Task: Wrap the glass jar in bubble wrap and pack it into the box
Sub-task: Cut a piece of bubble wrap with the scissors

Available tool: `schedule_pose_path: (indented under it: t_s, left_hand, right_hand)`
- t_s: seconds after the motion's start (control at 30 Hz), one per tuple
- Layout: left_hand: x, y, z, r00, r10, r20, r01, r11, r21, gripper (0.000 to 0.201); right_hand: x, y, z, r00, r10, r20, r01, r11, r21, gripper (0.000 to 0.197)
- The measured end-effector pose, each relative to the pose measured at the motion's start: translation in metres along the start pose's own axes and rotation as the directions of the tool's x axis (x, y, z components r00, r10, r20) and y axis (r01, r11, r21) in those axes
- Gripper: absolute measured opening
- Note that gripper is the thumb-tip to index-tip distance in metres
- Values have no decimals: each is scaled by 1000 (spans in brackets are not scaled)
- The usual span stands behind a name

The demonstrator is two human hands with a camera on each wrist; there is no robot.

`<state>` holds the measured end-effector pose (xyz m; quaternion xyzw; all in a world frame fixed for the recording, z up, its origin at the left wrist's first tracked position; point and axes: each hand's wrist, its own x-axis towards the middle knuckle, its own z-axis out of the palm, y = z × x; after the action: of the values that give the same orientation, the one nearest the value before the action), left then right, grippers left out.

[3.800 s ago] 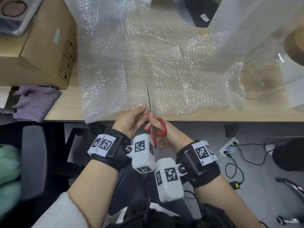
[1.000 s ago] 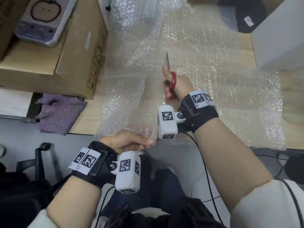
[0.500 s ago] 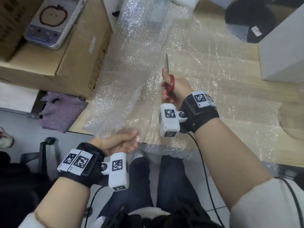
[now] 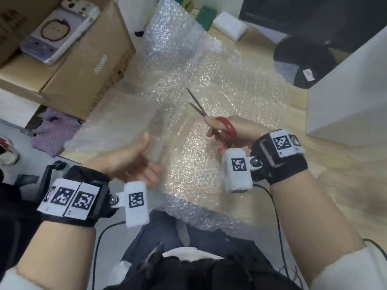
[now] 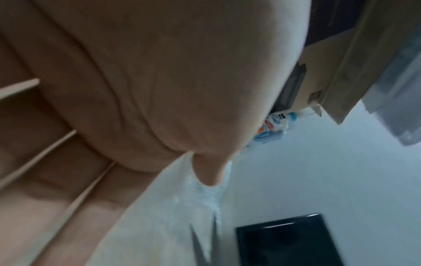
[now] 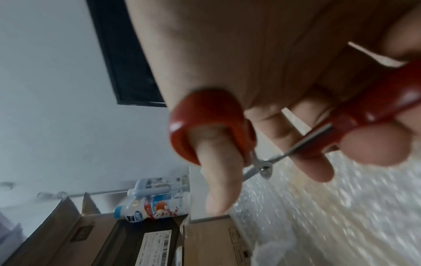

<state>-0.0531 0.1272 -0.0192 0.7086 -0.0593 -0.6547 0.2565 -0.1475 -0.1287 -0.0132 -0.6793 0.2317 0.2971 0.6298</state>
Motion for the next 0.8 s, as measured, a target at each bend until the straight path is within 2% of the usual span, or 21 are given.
schedule_pose_path:
  t_s: [0.07, 0.1, 0.17, 0.23, 0.3, 0.37, 0.43, 0.5, 0.57, 0.67, 0.73, 0.8]
  left_hand:
    - [1, 27, 14, 977, 204, 60, -201, 978, -56, 109]
    - [1, 41, 23, 954, 293, 70, -282, 951, -128, 105]
    - [4, 65, 38, 915, 403, 14, -385, 884, -266, 81]
    - [11, 87, 53, 899, 414, -142, -436, 817, -377, 53]
    - [21, 98, 61, 878, 343, -334, -456, 812, -364, 35]
    - [34, 99, 60, 824, 241, -513, -389, 899, -202, 34]
    - [45, 93, 57, 788, 129, -601, -223, 971, -84, 52]
    - [55, 85, 52, 795, 24, -607, -30, 1000, -1, 61]
    - [64, 78, 47, 801, -7, -598, 76, 993, 91, 62]
    - [72, 81, 42, 803, -5, -595, 74, 993, 92, 58]
    - [72, 86, 45, 827, -16, -562, 66, 995, 68, 57]
    - [70, 90, 49, 854, 4, -520, 64, 991, 114, 42]
  right_hand:
    - [-8, 2, -18, 986, -39, -162, 23, 995, -94, 49]
    - [-11, 5, -26, 970, -45, -238, 21, 995, -102, 47]
    - [-12, 12, -42, 924, -14, -382, -4, 999, -46, 40]
    - [-9, 19, -57, 840, -15, -543, -35, 996, -81, 39]
    - [-2, 24, -71, 716, -97, -692, -112, 962, -251, 41]
    - [7, 30, -83, 624, -177, -761, -163, 923, -348, 32]
    - [17, 36, -92, 592, -197, -781, -211, 898, -387, 20]
    - [26, 40, -100, 600, -191, -777, -269, 866, -421, 18]
    - [31, 44, -102, 632, -182, -753, -329, 817, -474, 22]
    - [34, 52, -99, 643, -200, -739, -354, 778, -519, 29]
    - [31, 56, -95, 627, -224, -746, -366, 760, -536, 32]
    - [22, 59, -91, 598, -232, -767, -336, 796, -503, 36]
